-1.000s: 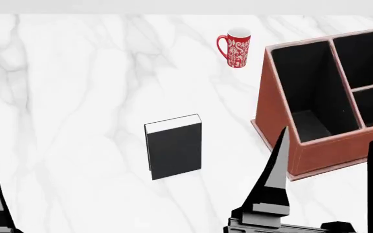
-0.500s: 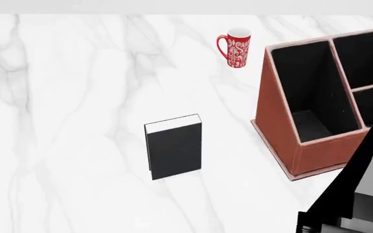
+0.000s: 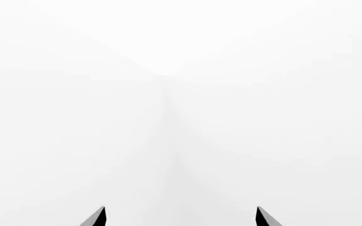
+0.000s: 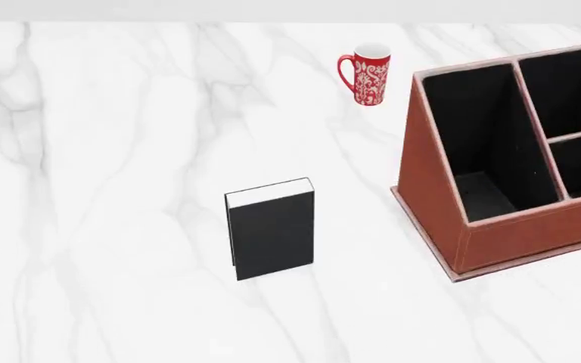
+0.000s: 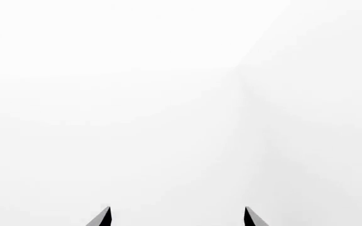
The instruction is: Pick up the book and place it in the left compartment of the caddy.
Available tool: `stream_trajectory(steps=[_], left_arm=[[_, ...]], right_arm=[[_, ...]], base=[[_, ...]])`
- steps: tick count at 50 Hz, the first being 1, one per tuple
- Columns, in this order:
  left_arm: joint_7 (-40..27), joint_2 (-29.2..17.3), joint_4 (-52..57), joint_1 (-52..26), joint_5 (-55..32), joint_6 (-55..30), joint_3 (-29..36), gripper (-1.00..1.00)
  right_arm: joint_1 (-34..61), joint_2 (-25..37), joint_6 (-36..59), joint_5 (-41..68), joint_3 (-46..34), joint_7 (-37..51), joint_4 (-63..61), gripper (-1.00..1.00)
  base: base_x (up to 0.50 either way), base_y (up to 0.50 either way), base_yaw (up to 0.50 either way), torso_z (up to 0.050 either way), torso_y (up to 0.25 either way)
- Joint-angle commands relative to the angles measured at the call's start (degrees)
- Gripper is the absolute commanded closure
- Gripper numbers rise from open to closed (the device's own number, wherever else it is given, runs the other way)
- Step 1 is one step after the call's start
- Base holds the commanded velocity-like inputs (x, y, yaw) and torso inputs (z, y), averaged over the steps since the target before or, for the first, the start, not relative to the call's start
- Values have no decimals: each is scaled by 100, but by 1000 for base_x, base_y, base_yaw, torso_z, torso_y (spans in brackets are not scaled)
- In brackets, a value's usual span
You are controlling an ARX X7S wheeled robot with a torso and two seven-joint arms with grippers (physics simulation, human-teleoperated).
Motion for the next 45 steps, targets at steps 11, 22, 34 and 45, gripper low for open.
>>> stream_trajectory(steps=[11,22,34,45], left_arm=[[-1027,103,0,1085,-416,1353,-915,-100],[-1510,98,0,1446,-691,1694,-1140,-100],[-1509,98,0,1325,-686,1597,-1101,-100],[-1441,99,0,1268,-665,1539,-1080,-100]], right_arm=[[-1951,1423,-1993,-993,848,1256,10,-100],[-2121,1499,-2252,-1028,913,1372,98,-100],[-1904,1536,-2424,-958,632,1359,170,-100],[-1807,1545,-2398,-955,512,1323,159,-100]], base=[[0,0,0,0,0],[0,0,0,0,0],[0,-138,0,0,0],[0,-228,0,0,0]])
